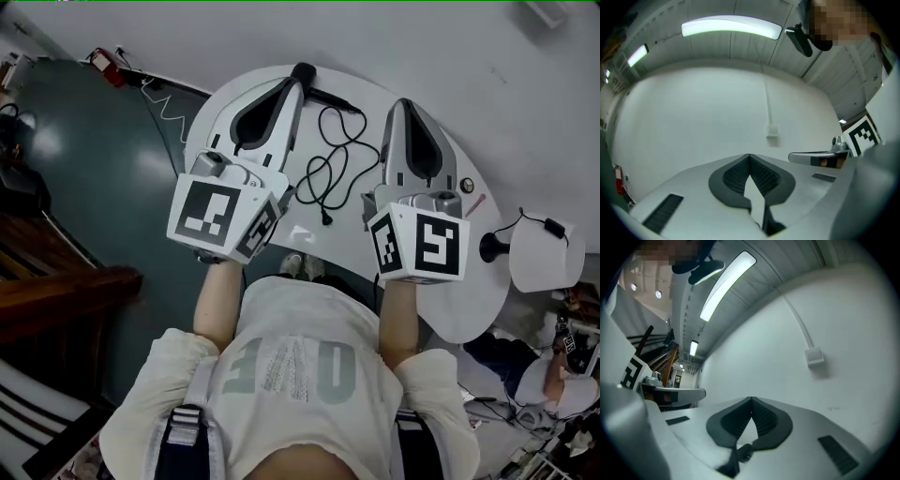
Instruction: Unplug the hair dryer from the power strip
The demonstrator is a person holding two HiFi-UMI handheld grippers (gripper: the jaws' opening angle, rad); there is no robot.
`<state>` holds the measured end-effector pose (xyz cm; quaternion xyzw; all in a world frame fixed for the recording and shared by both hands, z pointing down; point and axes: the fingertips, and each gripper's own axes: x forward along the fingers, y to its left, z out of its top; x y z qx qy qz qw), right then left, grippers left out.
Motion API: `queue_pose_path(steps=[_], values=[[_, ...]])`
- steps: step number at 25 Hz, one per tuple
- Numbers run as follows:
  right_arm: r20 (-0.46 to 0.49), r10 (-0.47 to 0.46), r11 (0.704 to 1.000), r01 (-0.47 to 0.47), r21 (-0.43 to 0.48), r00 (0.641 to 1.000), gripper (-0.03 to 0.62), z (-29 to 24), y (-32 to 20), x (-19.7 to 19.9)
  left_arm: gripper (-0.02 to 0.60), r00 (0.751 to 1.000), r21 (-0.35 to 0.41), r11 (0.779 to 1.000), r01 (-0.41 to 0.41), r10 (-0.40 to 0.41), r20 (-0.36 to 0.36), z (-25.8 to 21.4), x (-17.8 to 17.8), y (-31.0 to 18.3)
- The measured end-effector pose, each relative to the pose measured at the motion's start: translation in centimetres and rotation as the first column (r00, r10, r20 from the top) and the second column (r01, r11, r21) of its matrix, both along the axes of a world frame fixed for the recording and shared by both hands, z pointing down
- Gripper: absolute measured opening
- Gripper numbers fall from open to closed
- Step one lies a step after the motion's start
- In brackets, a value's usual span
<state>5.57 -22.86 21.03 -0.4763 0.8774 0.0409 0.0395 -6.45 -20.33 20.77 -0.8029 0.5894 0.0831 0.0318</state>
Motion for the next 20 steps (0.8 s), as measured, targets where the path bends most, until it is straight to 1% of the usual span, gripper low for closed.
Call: queue_pose_path(steps=[3,5,6,9,11,16,20], values=[[0.031,-0.003,0.999,0.002,0.041,1.000,0.005,-1.2,2.1,0.6,0.006,0.994,0.084,0.992,0.098,-0.101,0.042,-2.4,0.8,2.3],[0.044,0.003,0.998,-0.006,0.056,0.999,0.005,-1.5,3.4,0.9,0.006,0.985,0.105,0.983,0.150,-0.158,0.070,-2.9,1.2,3.5],[0.040,0.009,0.998,-0.012,0.065,0.999,0.005,-1.4,3.9,1.1,0.006,0.981,0.106,0.981,0.162,-0.171,0.087,-2.7,1.5,4.0],[-0.006,0.033,0.995,-0.032,0.094,0.999,0.005,-0.8,5.3,1.3,0.006,0.976,0.092,0.983,0.160,-0.172,0.133,-1.7,2.5,5.0],[-0.028,0.030,0.995,-0.027,0.096,0.999,0.005,-0.4,5.9,1.3,0.006,0.974,0.078,0.984,0.158,-0.169,0.154,-1.2,2.8,5.1],[-0.012,-0.013,0.998,0.013,0.058,1.000,0.005,0.4,6.5,0.9,0.006,0.976,0.074,0.985,0.154,-0.163,0.142,-1.2,2.9,4.9],[-0.047,-0.026,0.999,0.028,0.029,0.999,0.003,1.2,6.1,0.6,0.006,0.977,0.079,0.984,0.160,-0.170,0.132,-1.3,2.6,4.8]])
